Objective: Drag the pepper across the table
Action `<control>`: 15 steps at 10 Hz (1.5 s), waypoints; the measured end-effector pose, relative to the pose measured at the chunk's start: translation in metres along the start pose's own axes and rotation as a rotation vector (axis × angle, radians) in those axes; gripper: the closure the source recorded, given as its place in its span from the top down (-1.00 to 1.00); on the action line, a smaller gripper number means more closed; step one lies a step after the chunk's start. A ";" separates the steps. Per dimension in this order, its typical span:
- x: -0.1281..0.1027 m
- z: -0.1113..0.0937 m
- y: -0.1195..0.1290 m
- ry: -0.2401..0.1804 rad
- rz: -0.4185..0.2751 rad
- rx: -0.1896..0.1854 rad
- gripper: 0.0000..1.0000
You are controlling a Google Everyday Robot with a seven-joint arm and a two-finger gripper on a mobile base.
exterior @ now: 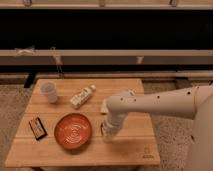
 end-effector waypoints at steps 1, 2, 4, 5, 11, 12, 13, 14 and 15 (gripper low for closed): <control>0.014 -0.002 0.001 -0.003 0.000 -0.003 -1.00; 0.026 -0.005 0.000 -0.004 0.000 -0.007 -1.00; 0.050 -0.006 0.002 0.014 -0.008 -0.024 -0.82; 0.069 -0.005 -0.003 0.044 -0.001 -0.030 -0.57; 0.108 -0.014 -0.018 0.059 0.033 -0.026 0.55; 0.108 -0.017 -0.018 0.036 0.018 -0.016 0.60; 0.109 -0.018 -0.018 0.032 0.018 -0.015 0.60; 0.108 -0.018 -0.017 0.031 0.015 -0.016 0.60; 0.108 -0.018 -0.017 0.031 0.014 -0.016 0.60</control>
